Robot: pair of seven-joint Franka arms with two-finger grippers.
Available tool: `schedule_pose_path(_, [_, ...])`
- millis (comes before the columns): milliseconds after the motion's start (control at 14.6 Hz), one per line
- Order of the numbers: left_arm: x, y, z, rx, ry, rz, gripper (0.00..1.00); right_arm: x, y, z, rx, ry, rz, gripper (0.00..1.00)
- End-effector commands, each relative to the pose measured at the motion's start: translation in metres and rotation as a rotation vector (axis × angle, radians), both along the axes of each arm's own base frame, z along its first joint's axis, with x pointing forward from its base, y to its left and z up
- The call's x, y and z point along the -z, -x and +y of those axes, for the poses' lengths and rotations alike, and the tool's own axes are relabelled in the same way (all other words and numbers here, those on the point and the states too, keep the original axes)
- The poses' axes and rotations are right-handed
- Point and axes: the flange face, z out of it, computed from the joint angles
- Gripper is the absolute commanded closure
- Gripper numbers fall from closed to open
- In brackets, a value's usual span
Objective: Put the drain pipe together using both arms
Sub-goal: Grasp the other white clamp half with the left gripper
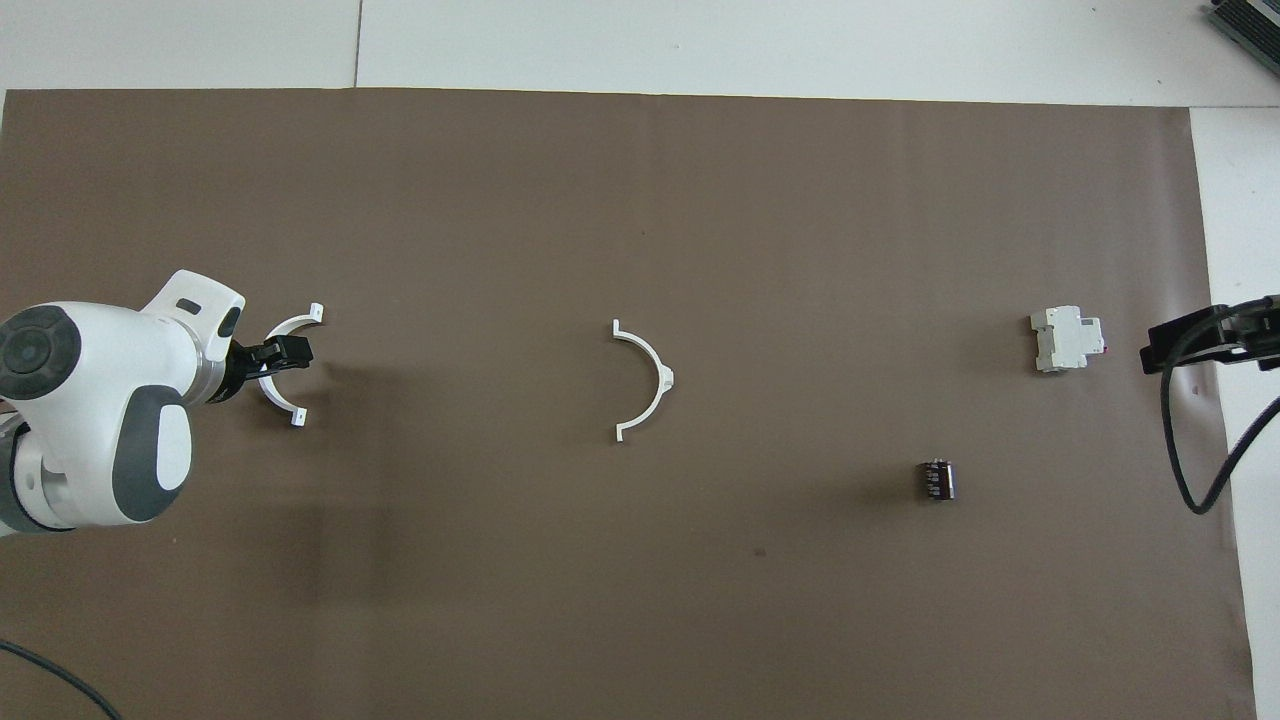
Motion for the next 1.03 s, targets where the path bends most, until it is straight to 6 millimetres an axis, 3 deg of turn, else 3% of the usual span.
schedule_pose_path(0, [0.002,0.004,0.006,0.025,0.002,-0.016,0.0,-0.009,0.015,0.007,0.073,-0.006,0.014,0.0])
schedule_pose_path(137, [0.006,0.006,0.006,0.033,0.001,-0.01,0.0,-0.003,0.021,0.006,0.044,-0.009,0.021,0.0])
schedule_pose_path(616, [0.01,0.008,0.006,0.031,0.001,-0.01,0.0,-0.022,0.016,0.013,0.024,-0.006,-0.01,0.0])
schedule_pose_path(753, [0.012,0.009,0.006,0.031,0.001,-0.007,0.0,-0.02,0.015,0.01,0.032,-0.013,-0.006,0.0])
schedule_pose_path(958, [0.012,0.009,0.006,0.03,0.001,-0.01,0.19,-0.016,0.018,0.011,0.029,-0.014,-0.001,0.0])
